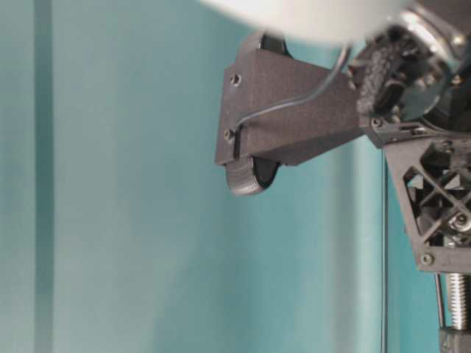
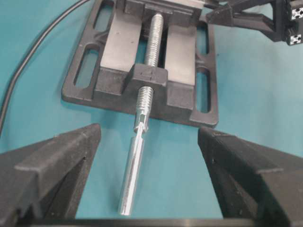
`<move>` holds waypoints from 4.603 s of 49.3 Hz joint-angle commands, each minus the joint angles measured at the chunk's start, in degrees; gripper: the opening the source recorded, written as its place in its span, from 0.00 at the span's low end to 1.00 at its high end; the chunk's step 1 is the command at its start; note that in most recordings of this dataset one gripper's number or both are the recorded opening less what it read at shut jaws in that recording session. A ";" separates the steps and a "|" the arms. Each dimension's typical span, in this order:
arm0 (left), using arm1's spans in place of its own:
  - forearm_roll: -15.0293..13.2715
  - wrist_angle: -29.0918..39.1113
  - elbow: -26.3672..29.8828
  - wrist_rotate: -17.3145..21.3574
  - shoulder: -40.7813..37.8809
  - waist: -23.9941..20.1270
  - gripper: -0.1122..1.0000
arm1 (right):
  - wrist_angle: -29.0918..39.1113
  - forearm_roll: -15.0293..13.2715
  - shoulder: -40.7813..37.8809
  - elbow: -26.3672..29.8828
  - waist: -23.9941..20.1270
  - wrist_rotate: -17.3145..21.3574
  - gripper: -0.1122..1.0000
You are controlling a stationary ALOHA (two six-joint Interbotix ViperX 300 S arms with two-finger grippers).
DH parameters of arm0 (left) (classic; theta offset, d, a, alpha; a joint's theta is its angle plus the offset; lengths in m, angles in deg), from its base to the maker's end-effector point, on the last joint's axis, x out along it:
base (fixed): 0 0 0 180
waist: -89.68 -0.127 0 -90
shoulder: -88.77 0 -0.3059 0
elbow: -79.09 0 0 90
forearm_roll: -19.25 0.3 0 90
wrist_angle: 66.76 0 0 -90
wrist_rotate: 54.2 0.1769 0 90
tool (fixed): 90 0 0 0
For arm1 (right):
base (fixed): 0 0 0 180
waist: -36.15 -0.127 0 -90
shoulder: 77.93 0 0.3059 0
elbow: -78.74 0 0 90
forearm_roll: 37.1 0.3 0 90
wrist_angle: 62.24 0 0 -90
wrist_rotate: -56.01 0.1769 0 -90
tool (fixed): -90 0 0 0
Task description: Insert the USB cable into the fixed female connector.
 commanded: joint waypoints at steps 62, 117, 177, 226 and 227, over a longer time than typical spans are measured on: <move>0.18 -0.35 0.70 -0.44 -0.35 -0.09 0.99 | 30.59 -6.15 24.52 -26.81 -5.80 -9.14 0.74; 0.18 -0.44 0.70 -0.44 -0.26 -0.09 0.99 | 71.46 -51.42 78.93 -73.39 21.27 -8.70 0.73; 0.18 -0.35 0.70 -0.44 -0.35 -0.09 0.99 | 73.83 -54.93 89.65 -76.64 22.94 -6.77 0.68; 0.18 -0.35 0.70 -0.44 -0.26 0.00 0.99 | 74.27 -55.11 89.65 -78.93 23.03 -7.21 0.67; 0.18 -0.35 0.70 -0.44 -0.35 -0.09 0.99 | 74.53 -55.11 89.65 -78.93 22.94 -7.21 0.67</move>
